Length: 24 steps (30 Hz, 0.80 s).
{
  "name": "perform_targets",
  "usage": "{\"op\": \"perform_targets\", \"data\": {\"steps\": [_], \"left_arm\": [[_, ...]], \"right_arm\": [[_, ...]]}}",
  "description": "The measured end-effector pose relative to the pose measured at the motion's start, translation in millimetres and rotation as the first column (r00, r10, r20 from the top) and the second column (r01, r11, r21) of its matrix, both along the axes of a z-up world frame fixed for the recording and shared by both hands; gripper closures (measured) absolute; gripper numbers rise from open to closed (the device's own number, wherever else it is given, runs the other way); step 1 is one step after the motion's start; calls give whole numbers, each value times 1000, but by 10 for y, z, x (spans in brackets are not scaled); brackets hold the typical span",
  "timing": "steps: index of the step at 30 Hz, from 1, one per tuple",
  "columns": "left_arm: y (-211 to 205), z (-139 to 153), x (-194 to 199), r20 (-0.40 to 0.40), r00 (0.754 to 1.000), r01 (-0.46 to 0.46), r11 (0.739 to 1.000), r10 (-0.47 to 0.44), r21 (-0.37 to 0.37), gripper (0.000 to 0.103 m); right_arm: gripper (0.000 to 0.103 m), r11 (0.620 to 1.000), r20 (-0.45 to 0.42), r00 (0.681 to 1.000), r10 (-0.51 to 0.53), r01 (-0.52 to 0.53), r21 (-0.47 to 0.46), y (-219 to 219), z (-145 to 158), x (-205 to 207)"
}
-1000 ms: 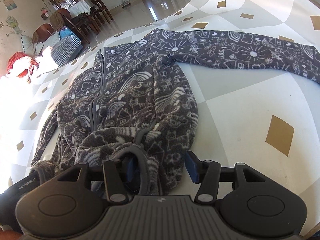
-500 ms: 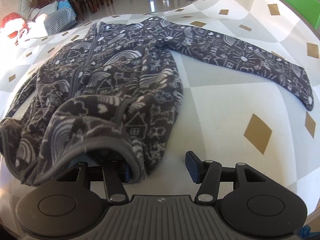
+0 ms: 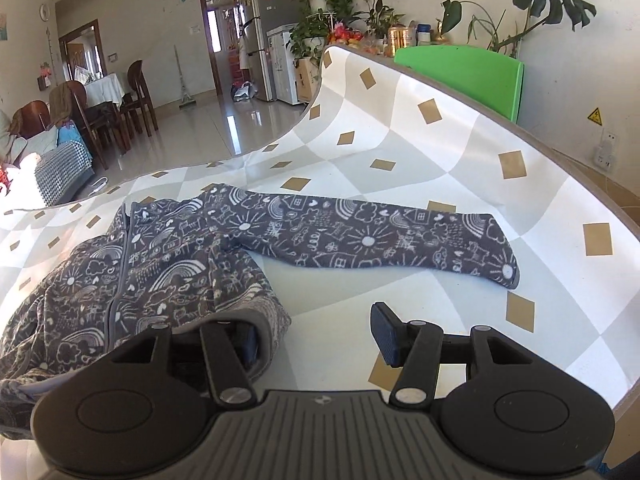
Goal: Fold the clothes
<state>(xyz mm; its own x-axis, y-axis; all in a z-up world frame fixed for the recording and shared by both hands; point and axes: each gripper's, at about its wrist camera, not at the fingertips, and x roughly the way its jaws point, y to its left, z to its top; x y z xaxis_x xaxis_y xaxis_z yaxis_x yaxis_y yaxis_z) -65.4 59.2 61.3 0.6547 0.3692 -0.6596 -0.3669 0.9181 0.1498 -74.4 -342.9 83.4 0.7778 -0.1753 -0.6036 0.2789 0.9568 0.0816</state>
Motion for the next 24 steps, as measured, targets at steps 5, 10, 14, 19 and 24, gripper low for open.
{"op": "perform_targets", "data": {"steps": [5,10,14,19,24], "left_arm": [[18,29,-61,-6,1000,3,1000,-3,-18,0],[-4,171,-111,48,999,1,1000,-2,9,0],[-1,338,-161,105,994,-11,1000,10,10,0],[26,367,-115,84,996,-13,1000,13,4,0],[27,152,-91,-28,1000,-9,999,8,-40,0]], "right_arm": [[51,1000,28,999,-18,18,15,-40,78,-60],[51,1000,88,996,-16,17,-16,-8,208,-106],[51,1000,119,992,-30,30,-1,-31,283,-118],[48,999,109,993,-36,33,23,-92,301,-78],[48,999,-15,1000,-5,5,44,-63,141,3]]}}
